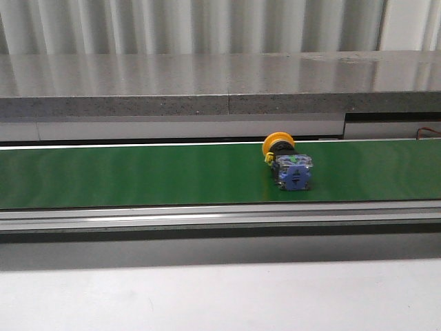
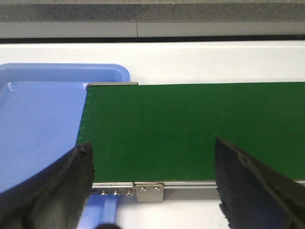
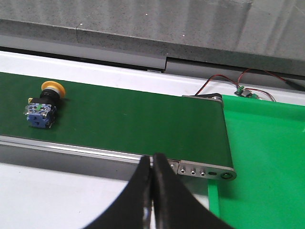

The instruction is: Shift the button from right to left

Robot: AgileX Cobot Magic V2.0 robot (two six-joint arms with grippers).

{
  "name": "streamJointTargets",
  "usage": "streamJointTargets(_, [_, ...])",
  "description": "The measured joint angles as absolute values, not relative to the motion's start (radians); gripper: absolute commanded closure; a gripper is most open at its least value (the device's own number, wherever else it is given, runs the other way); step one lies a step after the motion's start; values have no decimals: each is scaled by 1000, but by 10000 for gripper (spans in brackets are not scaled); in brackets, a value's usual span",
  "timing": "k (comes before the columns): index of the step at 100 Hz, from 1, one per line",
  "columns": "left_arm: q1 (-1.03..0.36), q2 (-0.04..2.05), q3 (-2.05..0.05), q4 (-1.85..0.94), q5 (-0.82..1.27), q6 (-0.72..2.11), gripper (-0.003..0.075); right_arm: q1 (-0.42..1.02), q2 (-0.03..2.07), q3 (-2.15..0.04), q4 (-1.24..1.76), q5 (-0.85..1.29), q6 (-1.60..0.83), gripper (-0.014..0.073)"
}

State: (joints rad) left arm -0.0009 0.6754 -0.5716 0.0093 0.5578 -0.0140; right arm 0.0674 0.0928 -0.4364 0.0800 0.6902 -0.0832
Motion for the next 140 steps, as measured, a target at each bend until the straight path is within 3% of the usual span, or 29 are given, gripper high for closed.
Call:
streamJointTargets(36, [-155,979,-850,-88,834,0,220,67,93,-436,80,690,-83,659])
streamJointTargets(52, [-259,1113,-958,-166,849,0,253,67,93,-436,80,690,-83,659])
streamJointTargets(95, [-500,1484,-1256,-202,873,-13,252,67,93,-436,80,692,-83,659])
streamJointTargets(140, [-586,1761,-1409,-226,873,-191,269,67,93,-436,80,694,-83,659])
